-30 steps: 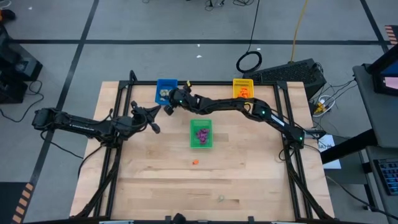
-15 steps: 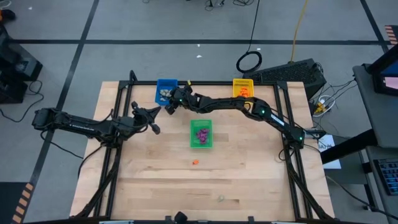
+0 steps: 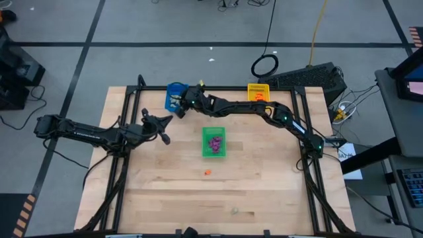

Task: Sort Halloween decoration
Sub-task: Put the orange skeleton toy into the yellow bin

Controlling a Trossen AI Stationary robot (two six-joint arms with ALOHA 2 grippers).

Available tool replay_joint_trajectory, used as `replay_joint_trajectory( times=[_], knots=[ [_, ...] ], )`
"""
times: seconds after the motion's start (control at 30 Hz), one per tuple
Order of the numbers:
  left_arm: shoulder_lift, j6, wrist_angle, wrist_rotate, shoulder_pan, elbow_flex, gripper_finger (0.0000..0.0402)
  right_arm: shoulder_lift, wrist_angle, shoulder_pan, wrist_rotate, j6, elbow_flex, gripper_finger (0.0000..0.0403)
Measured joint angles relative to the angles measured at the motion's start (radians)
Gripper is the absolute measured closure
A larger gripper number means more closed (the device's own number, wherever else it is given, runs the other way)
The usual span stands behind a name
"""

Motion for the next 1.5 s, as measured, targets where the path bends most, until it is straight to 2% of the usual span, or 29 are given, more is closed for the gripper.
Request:
replay_joint_trajectory(
  times=[0.13, 0.5, 0.9, 1.27, 1.5],
  knots=[
    [0.000, -0.001, 0.000, 0.060, 0.000, 0.000, 0.0400, 0.000, 0.094, 0.013, -0.001, 0.005, -0.058, 0.0394],
    [0.002, -0.053, -0.072, 0.145, 0.002, 0.000, 0.0400, -0.073, 0.297, 0.071, 0.000, 0.022, -0.283, 0.0400],
    [0.002, 0.000, -0.047, 0.174, 0.003, 0.000, 0.0400, -0.401, 0.373, 0.144, -0.001, -0.081, -0.626, 0.0402],
    [0.002, 0.000, -0.042, 0.177, 0.003, 0.000, 0.0400, -0.708, 0.392, 0.189, -0.004, -0.130, -1.008, 0.0403],
    [0.019, -0.003, -0.052, 0.281, 0.003, 0.037, 0.0401, -0.870, 0.451, 0.207, -0.004, -0.135, -1.213, 0.0403]
  ],
)
